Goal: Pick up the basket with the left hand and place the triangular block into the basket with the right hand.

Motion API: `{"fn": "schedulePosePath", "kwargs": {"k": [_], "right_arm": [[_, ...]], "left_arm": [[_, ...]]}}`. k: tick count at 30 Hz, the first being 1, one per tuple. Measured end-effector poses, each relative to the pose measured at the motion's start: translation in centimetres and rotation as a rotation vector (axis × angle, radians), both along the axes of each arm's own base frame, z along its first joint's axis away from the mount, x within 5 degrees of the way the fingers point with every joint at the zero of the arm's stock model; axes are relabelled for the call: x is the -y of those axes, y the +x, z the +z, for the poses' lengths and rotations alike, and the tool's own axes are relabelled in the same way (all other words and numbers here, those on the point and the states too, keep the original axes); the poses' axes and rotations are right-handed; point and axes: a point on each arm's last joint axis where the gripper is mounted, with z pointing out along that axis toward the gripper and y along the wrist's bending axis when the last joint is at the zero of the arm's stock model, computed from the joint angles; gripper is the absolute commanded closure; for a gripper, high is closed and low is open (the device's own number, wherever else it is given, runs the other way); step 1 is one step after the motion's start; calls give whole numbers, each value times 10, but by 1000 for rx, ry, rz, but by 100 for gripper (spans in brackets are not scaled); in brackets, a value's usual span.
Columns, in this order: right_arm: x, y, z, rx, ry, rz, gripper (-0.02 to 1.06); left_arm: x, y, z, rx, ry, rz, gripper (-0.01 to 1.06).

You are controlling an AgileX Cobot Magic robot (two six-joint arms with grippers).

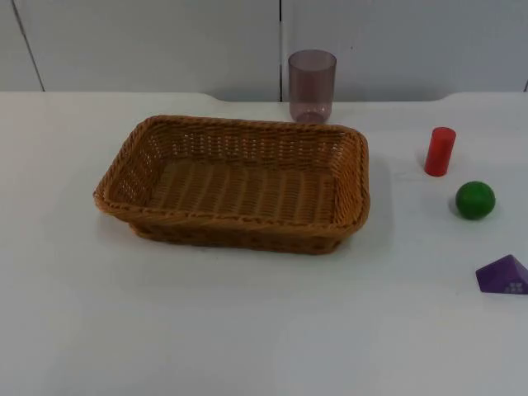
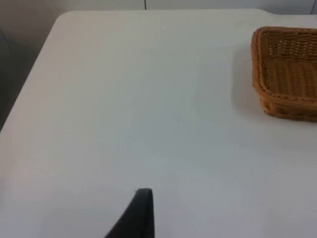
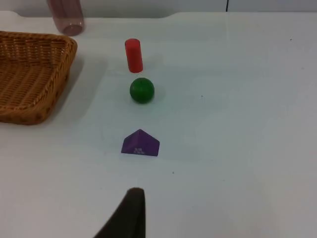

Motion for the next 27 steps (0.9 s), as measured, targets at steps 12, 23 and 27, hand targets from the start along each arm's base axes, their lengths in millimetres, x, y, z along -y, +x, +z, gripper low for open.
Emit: {"fn": "schedulePosePath", "kwargs": {"k": [12,23,27], "right_arm": [[-2,36,42,-14,-5,20,-1],[-4,118,53,-115,-9,21,0],[-5,139,45,-156,-9,21,0]], "left_arm": [[5,32,29,-105,-64,-35,0],[4,124,42,-288,-78,-24,0],[3,145,34,-327,-71,-25,0]]}}
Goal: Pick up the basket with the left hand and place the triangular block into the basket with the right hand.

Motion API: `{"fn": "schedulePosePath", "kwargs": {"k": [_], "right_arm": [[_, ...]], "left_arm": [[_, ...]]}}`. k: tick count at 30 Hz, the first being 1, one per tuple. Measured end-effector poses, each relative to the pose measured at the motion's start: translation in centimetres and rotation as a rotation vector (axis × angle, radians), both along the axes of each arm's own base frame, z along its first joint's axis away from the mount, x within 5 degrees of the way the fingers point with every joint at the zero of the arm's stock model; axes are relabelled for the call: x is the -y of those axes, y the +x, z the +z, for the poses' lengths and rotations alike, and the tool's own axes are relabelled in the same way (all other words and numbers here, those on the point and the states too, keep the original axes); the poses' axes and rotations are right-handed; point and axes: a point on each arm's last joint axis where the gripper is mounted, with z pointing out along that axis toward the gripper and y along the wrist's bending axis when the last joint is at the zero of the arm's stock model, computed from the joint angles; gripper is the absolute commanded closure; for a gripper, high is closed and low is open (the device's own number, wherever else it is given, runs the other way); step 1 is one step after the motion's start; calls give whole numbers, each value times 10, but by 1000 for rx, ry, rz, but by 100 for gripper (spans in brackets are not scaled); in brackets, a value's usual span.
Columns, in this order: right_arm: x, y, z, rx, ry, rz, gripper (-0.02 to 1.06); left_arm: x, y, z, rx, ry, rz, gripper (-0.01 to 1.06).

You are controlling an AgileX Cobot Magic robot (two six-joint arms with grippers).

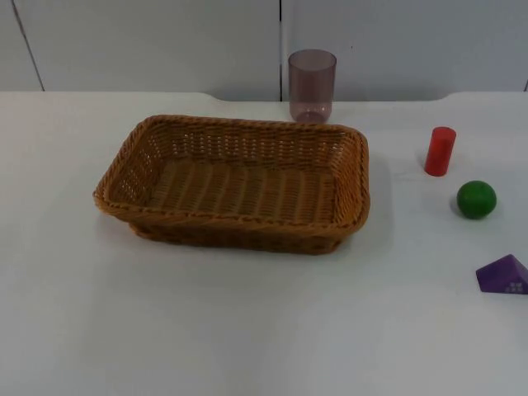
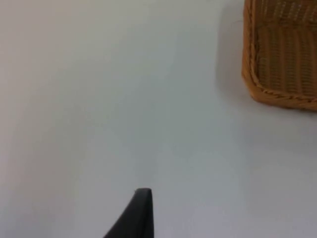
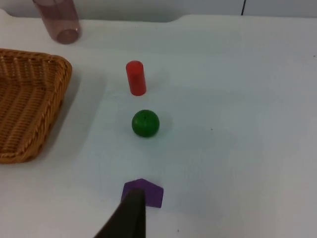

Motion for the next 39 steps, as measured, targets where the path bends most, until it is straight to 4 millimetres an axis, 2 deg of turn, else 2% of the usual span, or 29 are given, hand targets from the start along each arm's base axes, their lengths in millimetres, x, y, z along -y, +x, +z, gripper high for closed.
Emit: {"fn": "schedulePosePath", "kwargs": {"k": [3,9,11,14,15,20,21,22,26,27,32,33,35,39], "right_arm": [[0,15,-9,-61,-2,0,0],[-1,28,-19,-127,-3,0,0],[-1,28,-20,-128,-3,0,0],[-1,29,-21,-133,1,0,0],[-1,29,-21,-133,1,0,0],[-1,30,-21,-130,8,0,0],[-1,30,-21,-130,8,0,0],[-2,30,-21,-130,11,0,0],[-2,30,-21,-130,15,0,0],[-2,30,-21,-130,15,0,0],[-2,30,-21,-130,15,0,0],[-2,30,-21,-130,15,0,0],[-2,30,-21,-130,15,0,0],[-2,30,-21,-130,15,0,0]], "left_arm": [[0,18,-10,-46,8,-7,0],[-1,40,-24,-93,10,-15,0],[0,43,-25,-100,10,-20,0],[2,65,-32,-152,-2,-64,0],[2,65,-32,-152,-2,-64,0],[9,118,-45,-227,-39,-153,1],[9,118,-45,-227,-39,-153,3],[11,129,-49,-241,-49,-163,3],[23,183,-77,-322,-46,-225,9],[23,183,-77,-322,-46,-225,9],[42,241,-119,-412,-42,-290,9],[46,250,-128,-428,-40,-301,9],[47,253,-131,-432,-39,-308,9],[59,277,-159,-463,-25,-351,9]]}}
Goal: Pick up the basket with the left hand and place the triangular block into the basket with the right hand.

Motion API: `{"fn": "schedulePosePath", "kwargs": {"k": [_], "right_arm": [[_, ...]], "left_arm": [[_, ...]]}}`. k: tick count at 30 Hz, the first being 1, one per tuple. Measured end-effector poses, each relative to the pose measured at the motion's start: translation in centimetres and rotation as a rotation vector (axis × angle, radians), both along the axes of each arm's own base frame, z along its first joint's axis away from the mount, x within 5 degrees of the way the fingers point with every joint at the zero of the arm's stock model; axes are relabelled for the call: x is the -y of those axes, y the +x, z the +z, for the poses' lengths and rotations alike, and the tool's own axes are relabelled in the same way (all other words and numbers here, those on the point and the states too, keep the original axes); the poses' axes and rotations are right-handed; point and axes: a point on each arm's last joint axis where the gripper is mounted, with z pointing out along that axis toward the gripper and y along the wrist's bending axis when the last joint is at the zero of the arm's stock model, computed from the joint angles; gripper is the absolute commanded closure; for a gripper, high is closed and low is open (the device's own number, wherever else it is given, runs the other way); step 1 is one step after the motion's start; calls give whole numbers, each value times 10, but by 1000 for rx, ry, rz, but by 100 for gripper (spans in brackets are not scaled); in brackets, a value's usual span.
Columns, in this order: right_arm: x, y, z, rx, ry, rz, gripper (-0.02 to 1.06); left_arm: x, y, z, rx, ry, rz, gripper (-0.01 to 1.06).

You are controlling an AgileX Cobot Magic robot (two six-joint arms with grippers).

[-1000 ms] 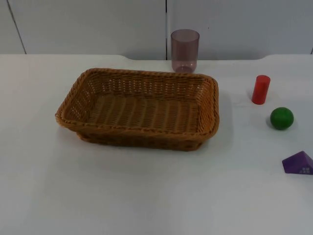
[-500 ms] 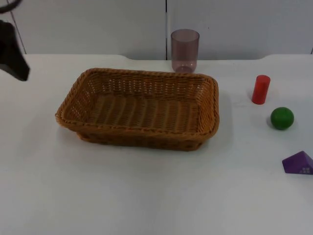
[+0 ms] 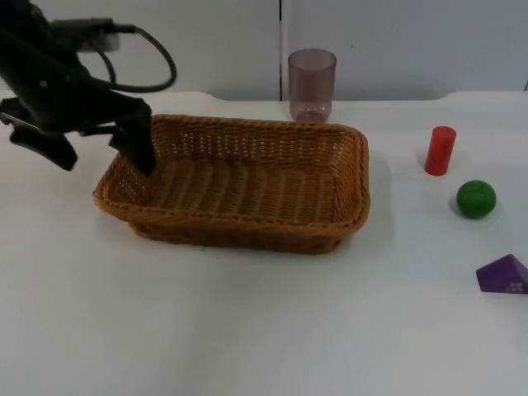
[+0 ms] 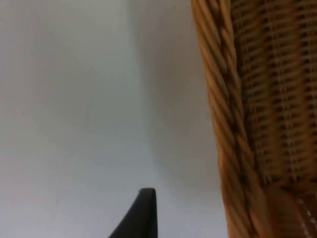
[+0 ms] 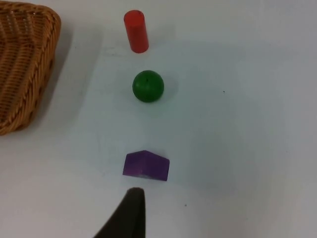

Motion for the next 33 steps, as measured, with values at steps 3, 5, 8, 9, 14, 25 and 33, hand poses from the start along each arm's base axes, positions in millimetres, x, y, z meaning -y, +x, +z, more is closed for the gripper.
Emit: {"fn": "schedulePosePath", "kwargs": {"k": [3,5,8,9,14,25,33], "right_arm": [[0,0,-2,-7,0,0,0],[0,-1,-6,-18,0,0,0],[0,-1,-9,-21,-1,0,0],[0,-1,-9,-21,-1,0,0],[0,-1,-9,-17,-2,1,0],[0,-1,-9,-13,-2,1,0],[0,0,-9,-7,-2,1,0]], "left_arm": [[5,8,-12,-8,1,-16,10],[10,13,-20,-10,-10,-29,14],[14,15,-31,-22,-23,-59,23],[15,15,-34,-25,-28,-63,28],[16,15,-48,-51,-31,-71,53],[15,18,-50,-68,-74,23,105],[-13,-14,-9,-154,-98,109,105]]}}
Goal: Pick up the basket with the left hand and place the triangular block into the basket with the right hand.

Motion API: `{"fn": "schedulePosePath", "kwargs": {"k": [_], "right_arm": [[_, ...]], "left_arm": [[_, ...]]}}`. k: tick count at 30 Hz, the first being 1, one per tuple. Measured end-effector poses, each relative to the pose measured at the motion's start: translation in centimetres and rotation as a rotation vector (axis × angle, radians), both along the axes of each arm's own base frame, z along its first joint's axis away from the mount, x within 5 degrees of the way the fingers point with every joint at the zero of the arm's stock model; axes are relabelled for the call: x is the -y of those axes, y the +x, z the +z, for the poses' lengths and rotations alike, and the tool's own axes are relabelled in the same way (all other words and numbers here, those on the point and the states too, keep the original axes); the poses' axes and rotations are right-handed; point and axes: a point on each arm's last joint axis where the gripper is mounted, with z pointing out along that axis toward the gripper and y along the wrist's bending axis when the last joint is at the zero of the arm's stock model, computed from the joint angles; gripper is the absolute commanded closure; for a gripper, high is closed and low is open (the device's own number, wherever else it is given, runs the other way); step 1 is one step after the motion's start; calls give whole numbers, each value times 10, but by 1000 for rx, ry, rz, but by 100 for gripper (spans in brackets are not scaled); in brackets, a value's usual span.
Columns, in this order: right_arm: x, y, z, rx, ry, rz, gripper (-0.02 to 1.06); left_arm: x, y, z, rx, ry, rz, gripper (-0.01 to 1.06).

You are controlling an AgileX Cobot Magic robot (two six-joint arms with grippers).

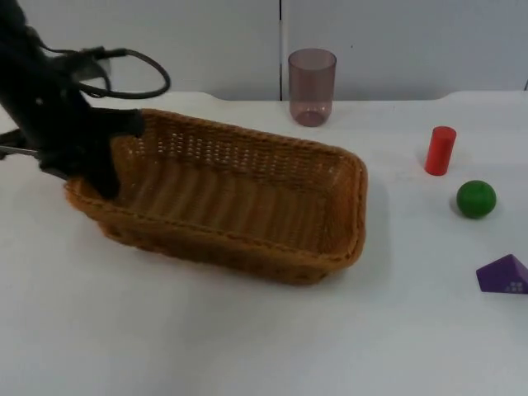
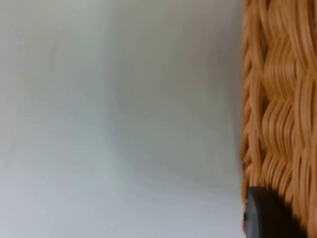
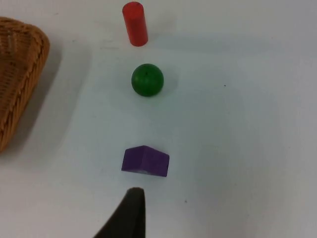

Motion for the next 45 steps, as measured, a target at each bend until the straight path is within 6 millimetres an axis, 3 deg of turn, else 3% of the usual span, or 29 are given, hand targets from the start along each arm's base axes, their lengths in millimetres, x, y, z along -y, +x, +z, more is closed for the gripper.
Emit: {"fn": "schedulePosePath", "kwargs": {"k": [1,5,6,9,11,16,24,31,35,38,43,45], "right_arm": [[0,0,0,0,0,0,0],[0,0,0,0,0,0,0],[0,0,0,0,0,0,0],[0,0,0,-6,0,0,0],[0,-1,-1,-16,0,0,0],[0,-3,-2,-39,-1,1,0],[-4,-5,-4,-67,4,60,0],[-16,5,-4,-151,6,256,5],[-17,35,-5,-256,-38,327,15],[-17,52,-10,-280,-81,388,15],[-19,93,-38,-368,-176,552,15],[-21,100,-46,-389,-202,585,15]], "left_arm": [[0,0,0,0,0,0,105],[-13,-46,20,-18,-28,52,105],[-13,-46,20,-18,-28,52,105],[-12,-80,27,-8,-65,54,105],[-10,-100,26,-7,-92,64,105],[-9,-129,16,1,-122,91,105],[-6,-133,12,11,-158,91,105],[-4,-132,13,23,-177,93,105],[-4,-132,13,28,-175,92,105],[-5,-132,13,30,-173,93,105],[-5,-132,13,30,-173,92,105],[-5,-132,13,30,-173,92,105]]}}
